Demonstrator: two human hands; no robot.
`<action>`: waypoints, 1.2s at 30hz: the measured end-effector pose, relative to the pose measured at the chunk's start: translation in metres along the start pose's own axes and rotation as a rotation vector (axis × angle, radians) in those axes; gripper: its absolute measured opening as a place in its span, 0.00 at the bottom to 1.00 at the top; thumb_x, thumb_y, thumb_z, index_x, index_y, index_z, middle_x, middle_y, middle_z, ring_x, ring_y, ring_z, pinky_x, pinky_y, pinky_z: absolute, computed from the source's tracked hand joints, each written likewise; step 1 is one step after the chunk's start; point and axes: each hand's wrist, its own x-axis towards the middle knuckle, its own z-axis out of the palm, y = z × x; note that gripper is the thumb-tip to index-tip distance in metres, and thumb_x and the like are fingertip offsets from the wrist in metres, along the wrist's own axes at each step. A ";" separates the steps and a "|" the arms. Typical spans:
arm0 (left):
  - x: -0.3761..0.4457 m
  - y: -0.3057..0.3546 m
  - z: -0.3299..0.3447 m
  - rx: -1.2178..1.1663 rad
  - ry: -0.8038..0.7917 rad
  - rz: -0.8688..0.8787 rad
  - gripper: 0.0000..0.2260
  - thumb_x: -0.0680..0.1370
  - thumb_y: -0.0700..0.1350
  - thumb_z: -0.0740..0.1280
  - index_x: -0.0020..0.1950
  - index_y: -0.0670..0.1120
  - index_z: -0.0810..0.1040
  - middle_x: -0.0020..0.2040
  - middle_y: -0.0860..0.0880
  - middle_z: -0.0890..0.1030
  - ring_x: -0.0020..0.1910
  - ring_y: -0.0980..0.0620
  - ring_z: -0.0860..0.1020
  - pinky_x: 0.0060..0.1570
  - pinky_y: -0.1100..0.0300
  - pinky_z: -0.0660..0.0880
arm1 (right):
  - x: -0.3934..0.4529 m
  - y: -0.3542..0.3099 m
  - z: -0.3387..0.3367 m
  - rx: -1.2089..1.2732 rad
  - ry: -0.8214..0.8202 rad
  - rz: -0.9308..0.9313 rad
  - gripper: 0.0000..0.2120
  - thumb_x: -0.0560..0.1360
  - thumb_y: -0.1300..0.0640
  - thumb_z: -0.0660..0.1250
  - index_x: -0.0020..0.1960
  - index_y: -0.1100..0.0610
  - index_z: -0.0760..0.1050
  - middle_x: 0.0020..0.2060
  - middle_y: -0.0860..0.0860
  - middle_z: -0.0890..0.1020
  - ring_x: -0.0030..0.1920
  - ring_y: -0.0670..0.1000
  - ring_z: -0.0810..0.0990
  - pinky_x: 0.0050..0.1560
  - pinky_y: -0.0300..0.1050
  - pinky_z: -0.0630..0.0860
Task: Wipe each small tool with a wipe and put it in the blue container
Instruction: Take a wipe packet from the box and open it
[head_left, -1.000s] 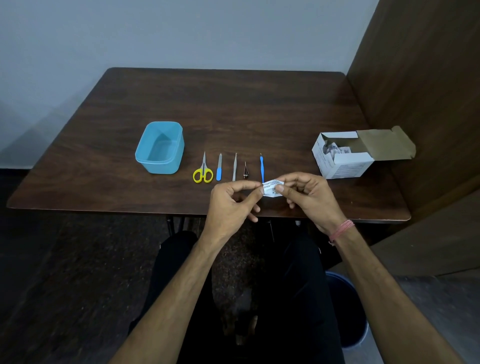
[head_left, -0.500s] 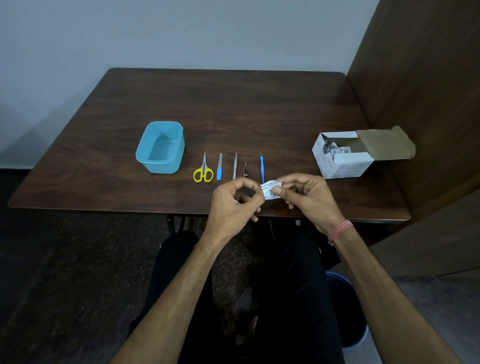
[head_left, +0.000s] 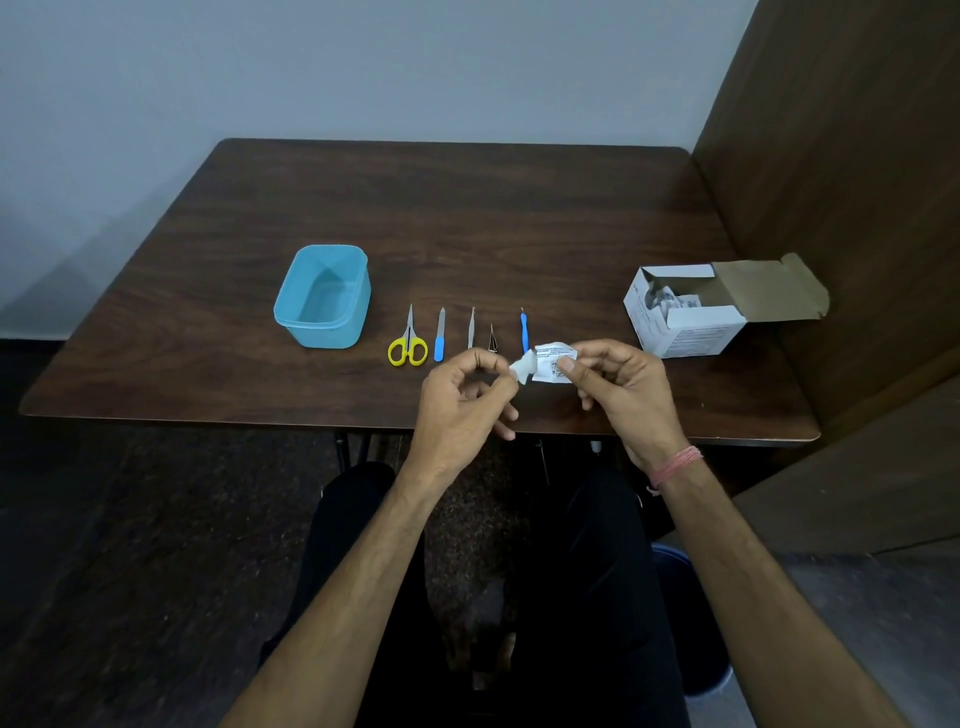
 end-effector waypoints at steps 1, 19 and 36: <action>0.000 0.000 0.000 -0.011 -0.001 -0.001 0.07 0.84 0.36 0.73 0.48 0.46 0.84 0.43 0.47 0.85 0.35 0.48 0.84 0.30 0.55 0.83 | 0.000 0.000 0.001 0.009 0.033 -0.003 0.10 0.77 0.60 0.79 0.57 0.61 0.86 0.41 0.55 0.86 0.34 0.48 0.77 0.34 0.40 0.76; 0.004 0.005 -0.001 -0.080 0.024 -0.016 0.03 0.85 0.38 0.72 0.52 0.42 0.82 0.52 0.31 0.84 0.32 0.51 0.82 0.28 0.55 0.83 | 0.056 0.002 0.012 -0.565 0.425 -0.011 0.10 0.80 0.58 0.77 0.51 0.46 0.77 0.41 0.43 0.86 0.45 0.42 0.85 0.56 0.50 0.85; 0.004 0.002 -0.001 -0.076 0.040 -0.021 0.02 0.85 0.38 0.72 0.53 0.40 0.82 0.50 0.34 0.85 0.32 0.51 0.82 0.28 0.56 0.83 | 0.049 0.009 0.014 -0.838 0.358 -0.136 0.06 0.79 0.59 0.77 0.55 0.52 0.90 0.56 0.46 0.89 0.50 0.49 0.86 0.56 0.49 0.84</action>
